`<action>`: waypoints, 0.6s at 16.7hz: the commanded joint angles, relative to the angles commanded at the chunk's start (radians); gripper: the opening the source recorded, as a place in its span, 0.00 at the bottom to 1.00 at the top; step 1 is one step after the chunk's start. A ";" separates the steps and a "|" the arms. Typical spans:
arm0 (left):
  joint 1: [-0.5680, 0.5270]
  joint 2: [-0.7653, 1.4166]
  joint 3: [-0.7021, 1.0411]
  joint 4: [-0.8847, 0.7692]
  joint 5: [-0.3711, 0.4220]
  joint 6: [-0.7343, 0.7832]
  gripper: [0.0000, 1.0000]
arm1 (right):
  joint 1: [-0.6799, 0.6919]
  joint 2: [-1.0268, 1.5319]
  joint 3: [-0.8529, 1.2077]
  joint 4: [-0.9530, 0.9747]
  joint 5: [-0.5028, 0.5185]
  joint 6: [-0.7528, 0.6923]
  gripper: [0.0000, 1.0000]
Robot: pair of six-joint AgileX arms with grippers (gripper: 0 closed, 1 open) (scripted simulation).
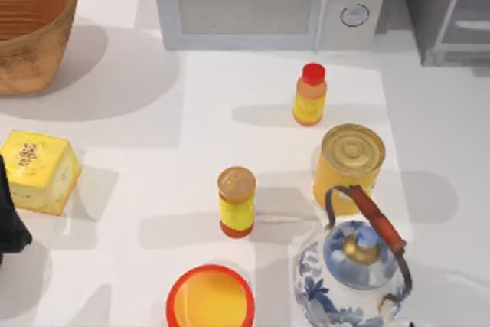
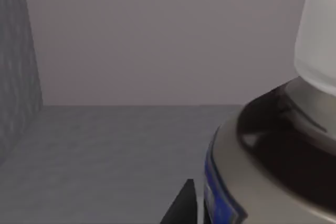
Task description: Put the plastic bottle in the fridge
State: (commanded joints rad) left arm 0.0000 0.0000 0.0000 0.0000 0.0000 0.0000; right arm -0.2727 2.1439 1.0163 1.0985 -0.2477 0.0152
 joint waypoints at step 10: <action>0.000 0.000 0.000 0.000 0.000 0.000 1.00 | 0.035 0.172 0.375 -0.150 0.029 -0.001 0.01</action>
State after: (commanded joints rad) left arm 0.0000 0.0000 0.0000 0.0000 0.0000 0.0000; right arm -0.2372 2.3164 1.3908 0.9482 -0.2186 0.0137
